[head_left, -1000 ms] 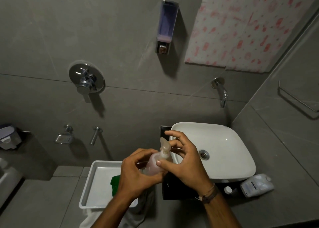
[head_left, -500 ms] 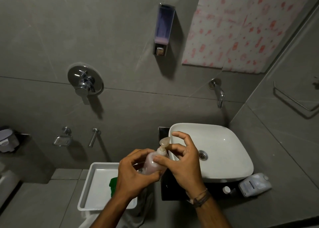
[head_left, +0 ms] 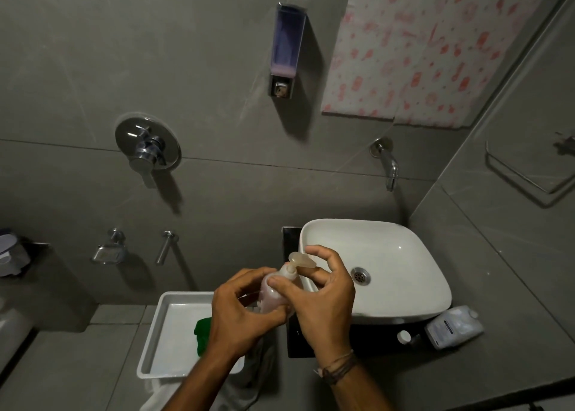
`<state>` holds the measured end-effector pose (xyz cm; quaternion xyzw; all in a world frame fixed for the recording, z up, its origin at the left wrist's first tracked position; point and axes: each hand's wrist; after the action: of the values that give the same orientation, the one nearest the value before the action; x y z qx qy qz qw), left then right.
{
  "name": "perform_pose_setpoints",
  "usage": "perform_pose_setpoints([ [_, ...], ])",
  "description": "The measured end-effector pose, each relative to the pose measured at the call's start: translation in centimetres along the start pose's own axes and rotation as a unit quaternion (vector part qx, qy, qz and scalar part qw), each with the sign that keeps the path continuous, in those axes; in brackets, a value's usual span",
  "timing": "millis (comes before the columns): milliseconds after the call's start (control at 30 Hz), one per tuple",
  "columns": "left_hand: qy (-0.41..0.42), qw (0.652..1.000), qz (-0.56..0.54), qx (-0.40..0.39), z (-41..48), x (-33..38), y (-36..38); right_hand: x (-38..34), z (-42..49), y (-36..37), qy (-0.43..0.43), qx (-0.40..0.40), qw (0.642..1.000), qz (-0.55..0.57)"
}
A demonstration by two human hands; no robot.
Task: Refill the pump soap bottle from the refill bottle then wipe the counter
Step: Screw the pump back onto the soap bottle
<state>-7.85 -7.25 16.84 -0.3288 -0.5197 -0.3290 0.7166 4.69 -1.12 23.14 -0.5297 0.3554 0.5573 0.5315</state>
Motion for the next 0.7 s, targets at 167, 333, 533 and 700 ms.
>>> perform_pose_setpoints([
  [167,0.0,1.0,0.009,-0.024,0.0,0.0,-0.3,-0.3,2.1,-2.7,0.032,-0.233,0.97,0.066],
  [333,0.004,1.0,0.003,-0.018,-0.2,0.0,0.1,-0.1,1.5,-2.2,0.025,-0.163,0.985,0.057],
  [533,0.007,1.0,-0.003,0.004,-0.8,0.2,0.8,0.7,-0.5,0.0,0.013,0.012,1.0,0.009],
  [700,-0.011,1.0,-0.005,0.002,-0.6,-0.2,0.8,1.1,0.2,-1.2,-0.002,-0.065,0.998,-0.001],
])
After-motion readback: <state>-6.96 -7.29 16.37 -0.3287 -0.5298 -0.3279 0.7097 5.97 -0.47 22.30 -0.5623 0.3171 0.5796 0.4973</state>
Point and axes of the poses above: each hand's wrist, its own z-axis towards the middle knuckle, its own y-axis out of the palm, x = y × z
